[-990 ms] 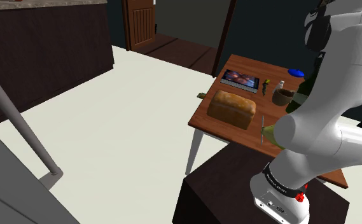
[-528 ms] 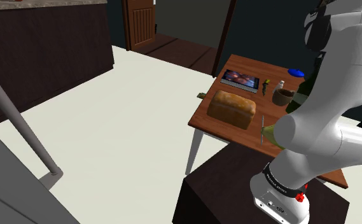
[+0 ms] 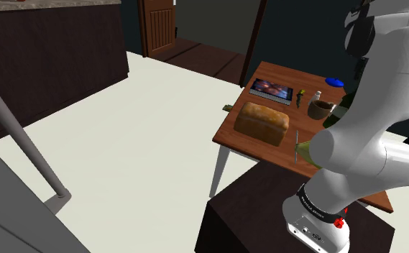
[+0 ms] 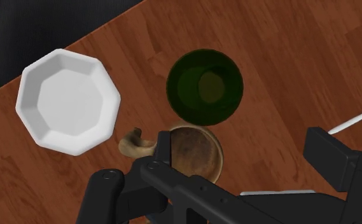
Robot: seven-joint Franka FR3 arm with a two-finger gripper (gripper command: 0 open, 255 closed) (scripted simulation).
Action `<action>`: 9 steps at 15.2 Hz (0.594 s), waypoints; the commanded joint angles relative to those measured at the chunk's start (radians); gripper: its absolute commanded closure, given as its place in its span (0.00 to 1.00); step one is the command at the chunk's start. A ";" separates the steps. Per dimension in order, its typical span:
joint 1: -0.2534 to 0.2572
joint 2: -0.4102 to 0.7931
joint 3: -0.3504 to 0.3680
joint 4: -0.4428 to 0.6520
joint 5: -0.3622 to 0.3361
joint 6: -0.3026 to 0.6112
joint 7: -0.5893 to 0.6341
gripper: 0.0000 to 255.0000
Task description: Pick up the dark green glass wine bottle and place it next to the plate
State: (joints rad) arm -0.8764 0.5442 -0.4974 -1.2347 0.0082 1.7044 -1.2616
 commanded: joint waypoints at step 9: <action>-0.019 0.036 0.004 0.147 0.013 -0.111 -0.006 0.00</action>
State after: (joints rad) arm -0.8948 0.5803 -0.4930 -1.0880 0.0211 1.5938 -1.2671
